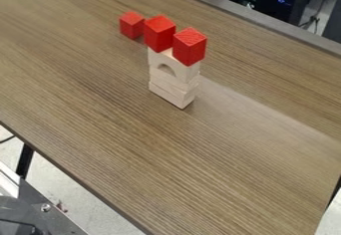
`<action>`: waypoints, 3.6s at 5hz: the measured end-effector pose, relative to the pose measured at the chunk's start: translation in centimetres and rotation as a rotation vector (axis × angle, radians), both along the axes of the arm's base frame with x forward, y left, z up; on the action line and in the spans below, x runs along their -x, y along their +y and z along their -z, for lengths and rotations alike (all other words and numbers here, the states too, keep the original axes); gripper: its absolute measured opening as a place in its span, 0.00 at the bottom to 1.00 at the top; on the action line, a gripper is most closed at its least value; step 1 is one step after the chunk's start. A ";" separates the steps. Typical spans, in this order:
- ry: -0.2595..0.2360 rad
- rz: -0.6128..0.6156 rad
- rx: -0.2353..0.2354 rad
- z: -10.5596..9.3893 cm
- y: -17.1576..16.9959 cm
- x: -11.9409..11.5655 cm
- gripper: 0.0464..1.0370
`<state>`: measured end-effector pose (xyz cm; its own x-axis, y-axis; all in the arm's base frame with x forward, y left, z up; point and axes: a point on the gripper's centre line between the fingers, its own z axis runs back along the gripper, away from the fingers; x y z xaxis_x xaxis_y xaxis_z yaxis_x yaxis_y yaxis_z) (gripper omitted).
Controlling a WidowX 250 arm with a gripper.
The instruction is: Move one red cube to the right
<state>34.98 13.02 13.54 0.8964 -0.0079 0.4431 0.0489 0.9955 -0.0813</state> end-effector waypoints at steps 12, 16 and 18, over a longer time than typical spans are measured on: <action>0.107 0.298 -0.135 -0.3 -7.2 4.6 0.96; 0.140 0.280 -0.153 1.5 -7.2 4.5 0.66; 0.128 0.269 -0.143 1.4 -7.3 4.4 0.49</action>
<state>30.61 5.71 12.09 0.9022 -0.3056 0.3045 0.3096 0.9502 0.0361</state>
